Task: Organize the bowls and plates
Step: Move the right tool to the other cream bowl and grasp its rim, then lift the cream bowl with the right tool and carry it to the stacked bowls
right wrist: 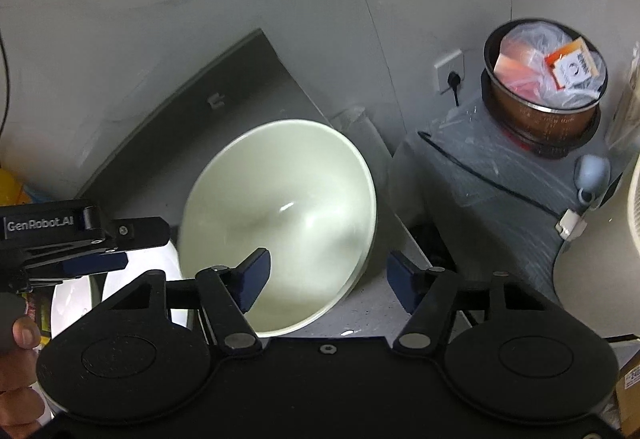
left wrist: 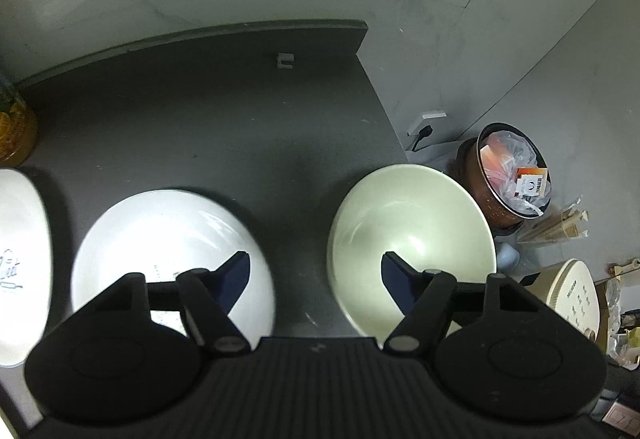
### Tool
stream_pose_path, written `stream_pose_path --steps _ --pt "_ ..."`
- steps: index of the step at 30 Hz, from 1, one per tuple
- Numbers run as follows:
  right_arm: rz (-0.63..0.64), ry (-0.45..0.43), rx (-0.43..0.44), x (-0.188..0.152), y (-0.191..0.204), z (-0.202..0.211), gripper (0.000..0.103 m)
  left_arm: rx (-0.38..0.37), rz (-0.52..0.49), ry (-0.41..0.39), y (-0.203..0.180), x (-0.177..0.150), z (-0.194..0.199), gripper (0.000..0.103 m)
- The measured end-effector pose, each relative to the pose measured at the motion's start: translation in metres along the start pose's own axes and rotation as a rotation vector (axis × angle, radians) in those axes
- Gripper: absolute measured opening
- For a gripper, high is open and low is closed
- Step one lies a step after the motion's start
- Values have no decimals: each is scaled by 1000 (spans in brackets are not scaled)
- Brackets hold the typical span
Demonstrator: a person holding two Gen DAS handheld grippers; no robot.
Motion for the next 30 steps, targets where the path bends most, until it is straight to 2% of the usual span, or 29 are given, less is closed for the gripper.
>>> stream_pose_path --steps 5,9,13,18,19,22,30 --pt "-8 37 15 -1 -2 -15 50 19 24 40 -5 -2 -21 59" --pt "-8 53 7 0 -4 -24 47 30 27 59 -9 -4 -35 50" --pt "-15 80 -2 -1 -9 -33 40 32 53 89 -9 -7 -47 33" --pt "-3 89 -37 -2 -16 -40 17 26 79 121 -12 -13 -62 17" --pt "-6 86 -41 -2 -18 -40 16 22 84 129 -13 -14 -64 13" --pt "-16 71 -35 -1 -19 -37 16 35 90 128 -13 -16 -64 13" --pt "-1 5 -26 -1 -5 -13 16 1 98 89 -10 -16 -42 11"
Point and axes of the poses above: each gripper's, at about its wrist camera, not at the fingertips, and z roughly against the way its jaws point, y to its left, x to its top, the point moved 8 cm from there along -z, roughly the way its jaws point, and after that the axes turned 5 degrees about -y, right-handed, at the moved point
